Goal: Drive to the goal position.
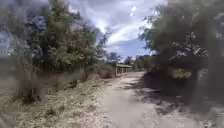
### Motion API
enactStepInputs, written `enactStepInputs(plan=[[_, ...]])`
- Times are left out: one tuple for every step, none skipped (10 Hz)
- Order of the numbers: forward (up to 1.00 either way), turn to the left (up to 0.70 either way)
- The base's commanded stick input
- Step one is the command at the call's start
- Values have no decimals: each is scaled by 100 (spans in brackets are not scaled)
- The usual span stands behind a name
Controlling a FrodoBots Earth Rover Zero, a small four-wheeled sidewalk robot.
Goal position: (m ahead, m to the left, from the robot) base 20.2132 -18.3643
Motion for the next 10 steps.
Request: enactStepInputs(plan=[[70,0],[70,-4],[70,-12],[70,-29],[70,-35],[70,-6],[70,0],[70,0],[70,-6],[70,-33]])
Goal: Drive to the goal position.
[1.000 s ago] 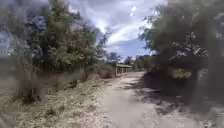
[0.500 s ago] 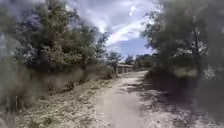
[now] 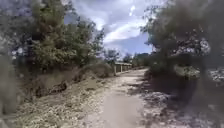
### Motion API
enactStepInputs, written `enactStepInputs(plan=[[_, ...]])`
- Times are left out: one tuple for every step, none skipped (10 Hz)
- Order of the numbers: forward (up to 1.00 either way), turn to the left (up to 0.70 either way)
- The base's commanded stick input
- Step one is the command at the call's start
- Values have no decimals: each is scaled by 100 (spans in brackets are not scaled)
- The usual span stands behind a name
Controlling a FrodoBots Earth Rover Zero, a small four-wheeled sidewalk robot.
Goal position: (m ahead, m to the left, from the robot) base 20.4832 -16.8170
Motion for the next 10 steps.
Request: enactStepInputs(plan=[[70,-20],[70,-4],[70,0],[70,0],[70,0],[70,-2],[70,-17],[70,-30],[70,-26],[70,0]])
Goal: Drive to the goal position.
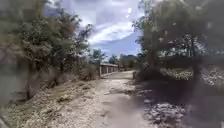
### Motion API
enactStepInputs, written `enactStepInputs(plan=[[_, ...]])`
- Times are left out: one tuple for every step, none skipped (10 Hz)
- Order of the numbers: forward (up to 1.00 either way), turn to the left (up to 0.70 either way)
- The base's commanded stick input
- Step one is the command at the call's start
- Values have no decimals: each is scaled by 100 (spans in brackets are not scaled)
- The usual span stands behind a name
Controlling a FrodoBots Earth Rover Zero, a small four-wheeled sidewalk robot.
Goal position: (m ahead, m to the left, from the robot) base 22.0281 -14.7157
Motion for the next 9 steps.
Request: enactStepInputs(plan=[[70,0],[70,0],[70,0],[70,0],[70,0],[70,0],[70,0],[70,0],[70,0]])
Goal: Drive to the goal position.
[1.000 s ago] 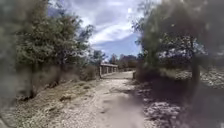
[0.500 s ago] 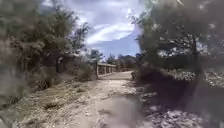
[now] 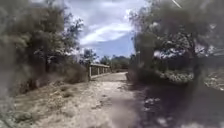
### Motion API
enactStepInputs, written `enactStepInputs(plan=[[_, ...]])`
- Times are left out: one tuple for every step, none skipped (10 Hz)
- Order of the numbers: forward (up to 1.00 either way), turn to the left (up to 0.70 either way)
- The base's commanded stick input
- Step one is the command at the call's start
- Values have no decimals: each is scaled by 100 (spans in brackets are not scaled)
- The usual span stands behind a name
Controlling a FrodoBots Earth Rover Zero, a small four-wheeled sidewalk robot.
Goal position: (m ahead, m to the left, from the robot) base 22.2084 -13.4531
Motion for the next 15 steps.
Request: enactStepInputs(plan=[[70,0],[70,0],[70,0],[70,0],[70,0],[70,0],[70,0],[70,0],[70,0],[70,0],[70,0],[70,0],[70,0],[70,0],[70,0]])
